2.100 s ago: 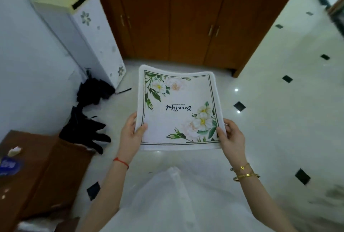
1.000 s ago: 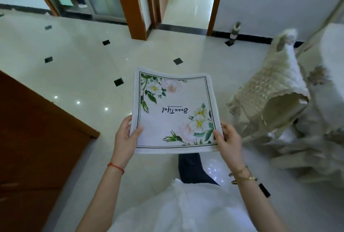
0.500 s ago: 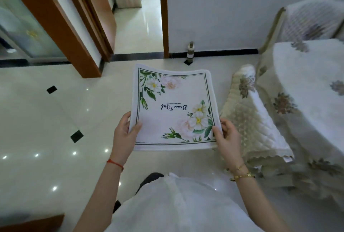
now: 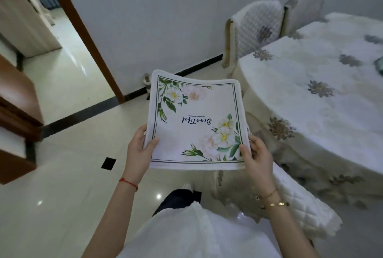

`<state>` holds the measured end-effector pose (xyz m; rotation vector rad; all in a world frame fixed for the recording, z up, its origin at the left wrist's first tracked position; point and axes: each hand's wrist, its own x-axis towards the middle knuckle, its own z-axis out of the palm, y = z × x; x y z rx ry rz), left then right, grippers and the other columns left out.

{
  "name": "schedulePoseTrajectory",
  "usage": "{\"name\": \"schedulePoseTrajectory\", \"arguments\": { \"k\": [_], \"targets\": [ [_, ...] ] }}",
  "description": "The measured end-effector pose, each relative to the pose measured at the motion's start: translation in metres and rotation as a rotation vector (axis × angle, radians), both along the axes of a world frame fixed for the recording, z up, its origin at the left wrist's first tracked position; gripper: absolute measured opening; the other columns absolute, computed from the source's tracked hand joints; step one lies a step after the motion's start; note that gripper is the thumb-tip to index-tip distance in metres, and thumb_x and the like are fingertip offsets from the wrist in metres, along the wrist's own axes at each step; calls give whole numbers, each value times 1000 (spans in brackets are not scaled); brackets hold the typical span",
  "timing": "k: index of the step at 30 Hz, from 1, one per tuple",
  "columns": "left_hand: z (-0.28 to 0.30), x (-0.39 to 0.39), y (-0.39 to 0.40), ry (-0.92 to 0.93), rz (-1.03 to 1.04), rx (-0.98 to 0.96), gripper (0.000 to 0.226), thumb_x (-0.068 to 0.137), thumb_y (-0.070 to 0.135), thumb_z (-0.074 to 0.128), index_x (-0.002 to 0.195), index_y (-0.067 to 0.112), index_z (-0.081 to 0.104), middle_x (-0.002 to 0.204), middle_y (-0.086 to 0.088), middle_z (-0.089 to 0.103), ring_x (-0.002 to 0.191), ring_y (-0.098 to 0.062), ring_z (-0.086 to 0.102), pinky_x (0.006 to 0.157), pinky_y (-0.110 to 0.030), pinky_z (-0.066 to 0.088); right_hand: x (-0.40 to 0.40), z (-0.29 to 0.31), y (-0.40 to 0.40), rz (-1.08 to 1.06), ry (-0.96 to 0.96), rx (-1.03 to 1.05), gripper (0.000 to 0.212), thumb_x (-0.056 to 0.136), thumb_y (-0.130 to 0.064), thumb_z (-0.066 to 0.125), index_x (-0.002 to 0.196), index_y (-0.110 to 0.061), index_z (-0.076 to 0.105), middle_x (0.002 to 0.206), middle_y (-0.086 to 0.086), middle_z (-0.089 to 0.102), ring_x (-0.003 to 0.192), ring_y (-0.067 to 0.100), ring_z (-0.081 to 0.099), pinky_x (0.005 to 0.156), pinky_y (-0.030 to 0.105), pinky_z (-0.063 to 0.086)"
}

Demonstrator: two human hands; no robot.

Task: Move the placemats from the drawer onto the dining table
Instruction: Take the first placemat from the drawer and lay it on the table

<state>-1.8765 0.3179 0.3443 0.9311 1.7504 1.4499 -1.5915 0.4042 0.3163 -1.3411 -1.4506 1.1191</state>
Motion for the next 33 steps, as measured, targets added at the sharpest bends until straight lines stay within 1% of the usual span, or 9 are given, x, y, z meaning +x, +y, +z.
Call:
{"name": "schedulePoseTrajectory", "arguments": {
  "k": [5, 9, 14, 18, 20, 23, 27, 31, 33],
  "targets": [
    [11, -28, 124, 41, -239, 29, 35, 90, 0, 56, 123, 12, 55, 118, -9, 65, 108, -23, 63, 97, -44, 49, -16, 10, 56, -235, -5, 23, 27, 90, -8, 61, 117, -15, 59, 101, -8, 71, 91, 7, 68, 82, 42, 57],
    [12, -27, 199, 50, -443, 29, 34, 90, 3, 58, 122, 13, 56, 119, -9, 65, 110, -24, 62, 97, -44, 49, -14, 10, 81, -399, -4, 3, 27, 91, -10, 61, 117, -17, 59, 105, -5, 71, 94, 9, 68, 83, 42, 57],
    [9, 7, 274, 17, -599, 21, 33, 89, -2, 57, 115, 18, 58, 113, -2, 67, 103, -15, 64, 91, -28, 52, 8, 3, 103, -564, 8, -42, 26, 91, -11, 60, 116, -19, 59, 104, -6, 71, 95, 7, 67, 82, 33, 57],
    [-5, 51, 329, -18, -658, -9, 30, 88, -3, 58, 115, 12, 59, 113, -8, 68, 97, -11, 66, 85, -20, 53, 38, -2, 131, -669, -3, -63, 24, 91, -7, 60, 114, -11, 59, 98, 0, 71, 85, 3, 67, 75, 20, 55],
    [-13, 75, 355, -45, -686, -41, 31, 88, -3, 59, 118, 5, 57, 114, -11, 67, 100, -18, 65, 89, -27, 53, 57, -3, 148, -707, 11, -76, 23, 91, -4, 58, 114, -9, 58, 97, 0, 70, 81, -2, 66, 70, 13, 52],
    [-23, 112, 396, -52, -743, -95, 35, 88, -2, 58, 123, 1, 54, 117, -15, 66, 104, -25, 64, 94, -40, 51, 86, -7, 175, -766, -5, -94, 22, 92, -4, 57, 113, -9, 56, 94, -1, 69, 78, -5, 65, 67, 11, 51],
    [-39, 160, 452, -32, -827, -132, 38, 88, -1, 59, 126, 3, 53, 122, -16, 63, 110, -25, 62, 98, -43, 49, 126, -20, 211, -853, -35, -130, 21, 91, -4, 58, 111, -11, 56, 90, -7, 68, 75, -5, 65, 65, 11, 51],
    [-60, 204, 495, 11, -895, -167, 35, 88, 4, 61, 121, 13, 56, 119, -9, 65, 109, -23, 63, 98, -46, 49, 161, -39, 239, -928, -94, -164, 21, 90, -6, 59, 109, -15, 57, 81, -8, 67, 74, 10, 64, 63, 16, 50],
    [-67, 226, 511, 20, -909, -184, 36, 89, 5, 61, 123, 14, 56, 120, -9, 65, 110, -24, 62, 99, -46, 48, 175, -47, 251, -961, -96, -174, 21, 90, -5, 58, 109, -14, 57, 81, -5, 67, 72, 10, 63, 61, 10, 48]
  ]
}}
